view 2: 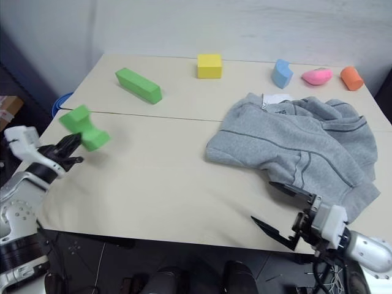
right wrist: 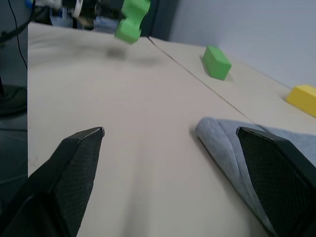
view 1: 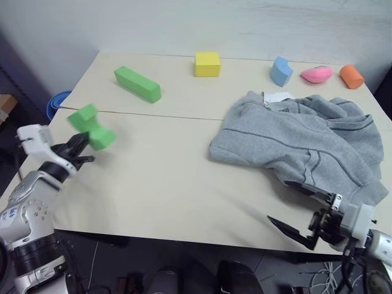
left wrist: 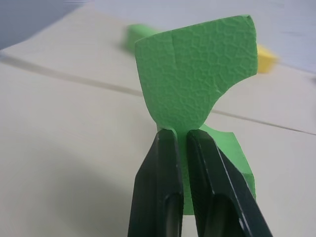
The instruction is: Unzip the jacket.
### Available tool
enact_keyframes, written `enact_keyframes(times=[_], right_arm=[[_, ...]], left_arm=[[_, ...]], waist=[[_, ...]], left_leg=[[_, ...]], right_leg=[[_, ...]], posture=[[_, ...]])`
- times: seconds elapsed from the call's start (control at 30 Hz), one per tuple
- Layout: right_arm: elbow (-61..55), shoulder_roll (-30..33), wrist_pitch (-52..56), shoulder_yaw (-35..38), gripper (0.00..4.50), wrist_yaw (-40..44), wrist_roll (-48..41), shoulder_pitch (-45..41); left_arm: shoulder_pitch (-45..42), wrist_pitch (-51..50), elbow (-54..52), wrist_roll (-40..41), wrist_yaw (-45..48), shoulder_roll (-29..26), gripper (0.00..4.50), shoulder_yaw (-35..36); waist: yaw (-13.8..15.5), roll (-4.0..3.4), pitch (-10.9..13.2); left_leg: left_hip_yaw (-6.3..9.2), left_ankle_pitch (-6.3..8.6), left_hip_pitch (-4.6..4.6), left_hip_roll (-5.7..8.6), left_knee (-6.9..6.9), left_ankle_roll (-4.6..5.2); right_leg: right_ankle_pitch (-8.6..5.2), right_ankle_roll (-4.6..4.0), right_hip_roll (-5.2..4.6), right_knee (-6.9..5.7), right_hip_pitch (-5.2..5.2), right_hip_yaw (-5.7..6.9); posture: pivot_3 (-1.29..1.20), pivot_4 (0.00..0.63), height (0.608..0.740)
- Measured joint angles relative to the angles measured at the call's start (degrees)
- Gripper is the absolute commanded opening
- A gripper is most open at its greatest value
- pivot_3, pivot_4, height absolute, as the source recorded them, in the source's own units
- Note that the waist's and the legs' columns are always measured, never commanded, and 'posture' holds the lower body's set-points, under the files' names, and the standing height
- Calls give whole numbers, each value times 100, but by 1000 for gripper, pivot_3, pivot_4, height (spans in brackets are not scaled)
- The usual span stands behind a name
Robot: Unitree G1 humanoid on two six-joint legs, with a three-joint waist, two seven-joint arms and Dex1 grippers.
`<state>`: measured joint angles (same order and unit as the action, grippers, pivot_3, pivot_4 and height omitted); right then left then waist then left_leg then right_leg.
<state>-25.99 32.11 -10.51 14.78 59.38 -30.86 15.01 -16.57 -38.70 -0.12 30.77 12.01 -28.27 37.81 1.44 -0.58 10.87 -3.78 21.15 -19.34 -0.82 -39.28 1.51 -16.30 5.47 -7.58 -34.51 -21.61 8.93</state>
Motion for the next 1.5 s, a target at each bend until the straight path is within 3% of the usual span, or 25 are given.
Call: enact_keyframes(times=[0.1, 0.13, 0.5, 0.6, 0.67, 0.87, 1.03, 1.13, 1.2, 1.3, 1.5], right_arm=[[-85, -119, 55, -378, 4500, -213, 116, -292], [-82, -120, 59, -408, 4500, -256, 149, -341], [162, -57, 312, -256, 4500, -579, 171, -316], [171, 31, 475, -45, 4500, -653, 14, -277], [170, 66, 576, 89, 4500, -666, -62, -234], [186, 258, 819, 543, 4500, -680, -192, -19], [185, 260, 823, 734, 4500, -756, -183, 158], [214, 383, 793, 1011, 4500, -761, -77, 210], [366, 572, 687, 1191, 4500, -758, 199, 277], [404, 681, 628, 1259, 4500, -837, 656, 333], [353, 947, 1181, 1267, 4500, -1516, 1677, 392]], left_arm=[[120, -84, 29, -19, -336, 53, 1, 104], [129, -130, -1, -3, -386, 52, 672, 134], [204, -67, -366, 282, -367, -74, 4147, 350], [-151, 289, -462, 570, -199, -156, 4147, 590], [-284, 424, -541, 672, -131, -240, 4484, 638], [-522, 694, -427, 617, -119, -373, 4493, 392], [-719, 1330, -357, 470, -115, -158, 4493, 189], [-736, 1808, -425, 199, 654, -384, 4493, -554], [-754, 2417, -509, -452, 1743, -778, 4493, -1825], [-984, 3130, -281, -1131, 2755, -764, 4493, -3198], [-2422, 4489, 1497, -2226, 3952, 366, 4493, -5041]], waist=[[23, 16, -5], [25, 16, -5], [7, 17, -5], [4, 18, -4], [1, 16, -4], [3, 14, -2], [14, 17, -2], [60, 18, -2], [102, 15, -3], [113, 2, 0], [153, 2, 0]], left_leg=[[2, 0, 0, 4, 0, 0], [2, 1, 0, 7, 0, 1], [1, 4, 0, 0, 5, -4], [1, 4, -2, 0, 5, -4], [-1, 4, 0, 0, 7, -5], [-6, 4, -1, 0, 7, -4], [-7, 4, -3, 0, 8, -4], [-8, 2, -5, 14, 8, 0], [-15, 3, -4, 20, 11, 2], [-26, 3, -8, 14, 13, 5], [-39, -6, -19, 15, 13, 10]], right_leg=[[0, 0, -6, -1, 1, 1], [0, 0, -9, 0, 1, 0], [0, -1, -6, 4, 0, 1], [0, -1, -6, 8, -1, 2], [0, 0, -5, 7, -1, 2], [0, 0, 1, 9, -1, 2], [0, 0, 2, 11, -1, 3], [0, 0, 8, 10, -1, 7], [0, 0, 17, 17, -1, 5], [0, 1, 21, 23, -6, 1], [1, 4, 35, 26, -16, 12]], posture=[[0, 150, 740], [0, 150, 740], [0, 150, 740], [0, 150, 740], [0, 150, 740], [0, 150, 740], [0, 150, 740], [0, 150, 740], [0, 150, 740], [0, 150, 740], [0, 150, 740]])
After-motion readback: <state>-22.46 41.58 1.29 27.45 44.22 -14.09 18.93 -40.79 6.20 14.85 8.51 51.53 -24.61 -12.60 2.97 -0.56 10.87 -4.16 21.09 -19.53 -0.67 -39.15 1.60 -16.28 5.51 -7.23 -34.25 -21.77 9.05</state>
